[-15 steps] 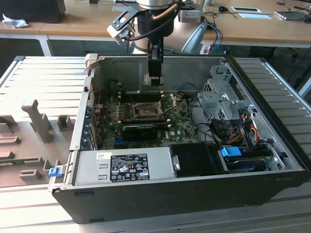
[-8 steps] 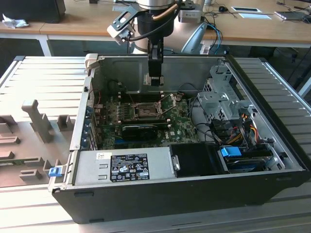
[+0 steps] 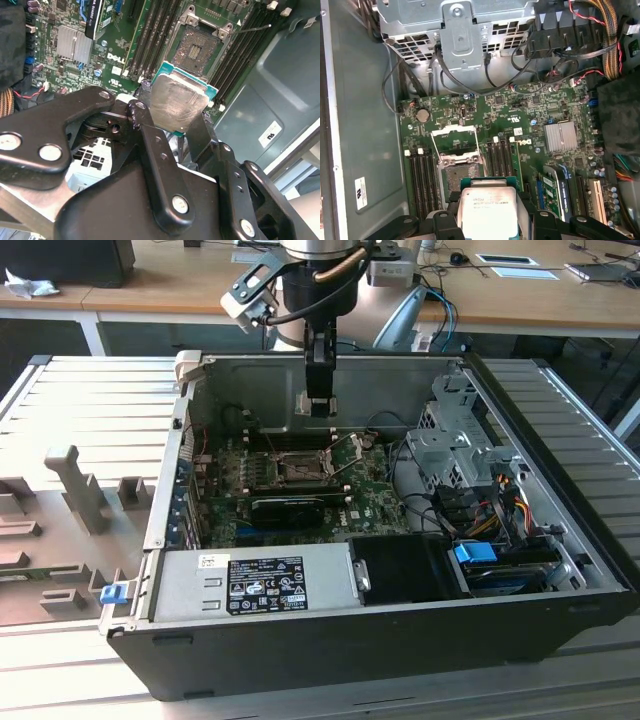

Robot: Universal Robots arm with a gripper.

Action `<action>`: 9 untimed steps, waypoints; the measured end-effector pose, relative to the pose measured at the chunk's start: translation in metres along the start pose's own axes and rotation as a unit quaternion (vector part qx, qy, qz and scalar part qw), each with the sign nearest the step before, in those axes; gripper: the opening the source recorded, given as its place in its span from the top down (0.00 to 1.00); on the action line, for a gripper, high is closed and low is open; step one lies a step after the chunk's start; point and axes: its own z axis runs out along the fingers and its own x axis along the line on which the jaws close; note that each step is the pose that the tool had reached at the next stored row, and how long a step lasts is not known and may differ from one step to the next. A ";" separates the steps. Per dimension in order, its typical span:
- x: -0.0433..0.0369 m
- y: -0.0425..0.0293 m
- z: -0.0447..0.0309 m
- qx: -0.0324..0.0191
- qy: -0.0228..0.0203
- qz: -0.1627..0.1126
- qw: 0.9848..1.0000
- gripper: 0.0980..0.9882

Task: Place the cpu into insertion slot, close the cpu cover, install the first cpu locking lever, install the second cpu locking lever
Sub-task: 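Place the cpu into insertion slot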

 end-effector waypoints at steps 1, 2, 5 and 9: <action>0.0000 0.0000 0.0000 0.000 0.000 0.000 1.000 0.52; 0.0000 0.0000 0.0000 0.000 0.000 -0.001 1.000 0.52; 0.0000 0.0000 0.0001 0.000 0.000 -0.003 1.000 0.52; 0.0000 0.0000 0.0001 0.000 0.000 -0.005 1.000 0.52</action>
